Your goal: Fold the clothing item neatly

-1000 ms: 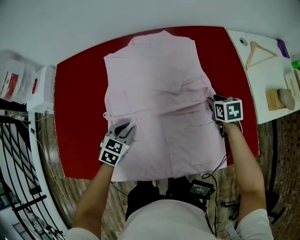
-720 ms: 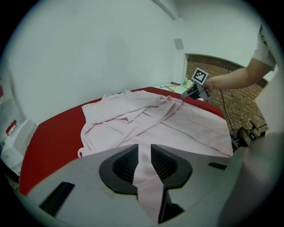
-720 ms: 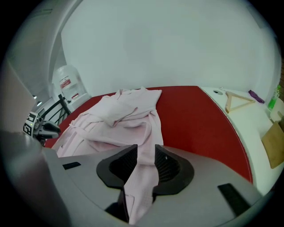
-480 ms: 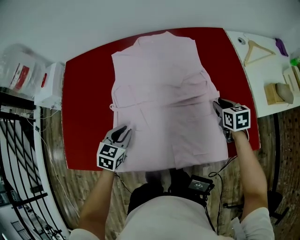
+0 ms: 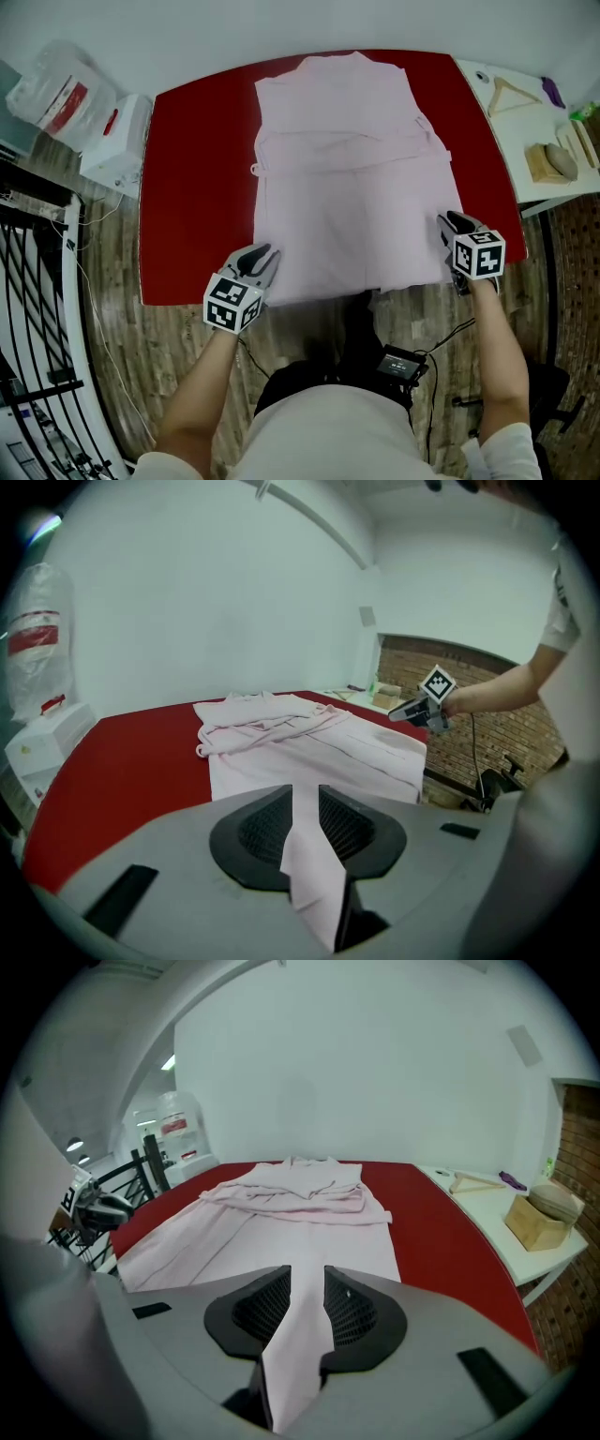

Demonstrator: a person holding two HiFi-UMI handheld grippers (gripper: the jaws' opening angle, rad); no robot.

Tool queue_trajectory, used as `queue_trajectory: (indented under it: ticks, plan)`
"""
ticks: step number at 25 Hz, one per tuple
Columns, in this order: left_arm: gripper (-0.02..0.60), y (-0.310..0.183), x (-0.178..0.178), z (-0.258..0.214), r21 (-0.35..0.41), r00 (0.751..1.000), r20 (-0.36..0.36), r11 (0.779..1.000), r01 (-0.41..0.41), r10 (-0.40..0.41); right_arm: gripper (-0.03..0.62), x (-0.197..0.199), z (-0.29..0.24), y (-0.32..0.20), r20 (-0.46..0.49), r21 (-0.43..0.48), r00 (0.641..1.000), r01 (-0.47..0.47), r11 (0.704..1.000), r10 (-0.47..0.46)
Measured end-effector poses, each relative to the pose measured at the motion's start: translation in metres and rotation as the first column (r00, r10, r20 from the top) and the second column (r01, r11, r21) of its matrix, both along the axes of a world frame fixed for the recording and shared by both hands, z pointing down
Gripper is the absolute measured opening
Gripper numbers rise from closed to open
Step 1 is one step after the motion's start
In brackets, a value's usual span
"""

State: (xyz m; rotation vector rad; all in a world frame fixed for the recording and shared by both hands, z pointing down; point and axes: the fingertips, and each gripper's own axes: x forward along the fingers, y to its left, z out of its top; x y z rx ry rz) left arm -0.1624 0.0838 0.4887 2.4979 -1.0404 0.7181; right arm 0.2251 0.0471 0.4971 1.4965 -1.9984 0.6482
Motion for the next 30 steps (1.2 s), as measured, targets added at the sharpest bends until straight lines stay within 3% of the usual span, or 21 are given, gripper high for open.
queue_trajectory:
  ticks: [9,19,24,30]
  plan:
    - [0.084,0.076,-0.030,0.019,-0.029,0.998,-0.054,0.999,-0.032,0.030,0.114,-0.019,0.016,0.105,-0.018,-0.017,0.999,-0.042,0.999,0.042]
    - [0.086,0.147,-0.050,0.054,-0.196,0.994,-0.107,0.981,-0.003,-0.018,0.114,-0.019,0.043,0.184,-0.011,-0.100,0.997,-0.084,0.991,0.083]
    - [0.086,0.171,-0.040,0.066,-0.252,0.993,-0.108,0.968,0.019,-0.048,0.114,-0.045,0.063,0.194,0.026,-0.146,1.000,0.002,0.989,0.002]
    - [0.086,0.178,0.001,0.072,-0.276,0.991,-0.115,0.961,0.031,-0.065,0.114,-0.106,0.082,0.185,0.152,-0.144,0.982,0.137,0.980,-0.115]
